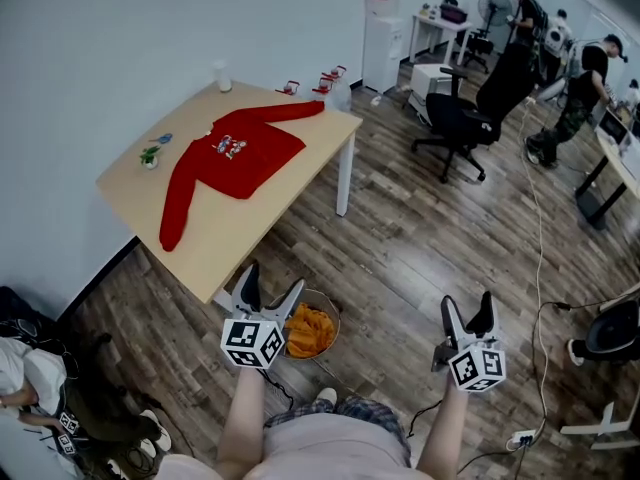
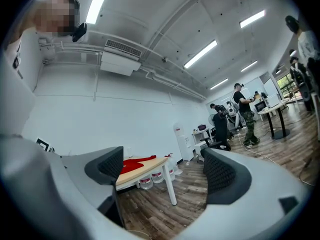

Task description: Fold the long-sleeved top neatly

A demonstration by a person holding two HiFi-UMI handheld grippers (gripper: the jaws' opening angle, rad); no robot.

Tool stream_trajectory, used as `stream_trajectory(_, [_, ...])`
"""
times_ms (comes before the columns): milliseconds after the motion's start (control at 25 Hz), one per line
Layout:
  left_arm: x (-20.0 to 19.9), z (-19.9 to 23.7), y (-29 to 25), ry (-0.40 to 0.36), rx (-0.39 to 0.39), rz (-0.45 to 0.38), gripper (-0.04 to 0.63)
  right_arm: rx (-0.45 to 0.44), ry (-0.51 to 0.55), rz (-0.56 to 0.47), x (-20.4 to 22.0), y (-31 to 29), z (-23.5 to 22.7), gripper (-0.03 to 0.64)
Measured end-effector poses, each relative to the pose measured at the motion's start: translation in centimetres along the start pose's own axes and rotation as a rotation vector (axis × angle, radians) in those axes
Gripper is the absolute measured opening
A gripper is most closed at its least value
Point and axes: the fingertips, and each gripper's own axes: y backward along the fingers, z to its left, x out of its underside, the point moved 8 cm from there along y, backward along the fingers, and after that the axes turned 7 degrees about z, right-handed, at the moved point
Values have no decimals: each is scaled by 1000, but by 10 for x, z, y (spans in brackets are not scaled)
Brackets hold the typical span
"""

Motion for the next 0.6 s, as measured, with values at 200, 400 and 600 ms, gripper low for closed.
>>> stream_trajectory(200, [6,7,-14,-8,8,19,422,-1,-3,13,10,-16,4,488])
stream_trajectory(400, [13,14,-34,-6,16,59,421,-1,-18,49,19,-36,2,482])
stream_trajectory(600, [12,22,-72,-3,12,65,420,-2,-23,74,20,-74,-14,479])
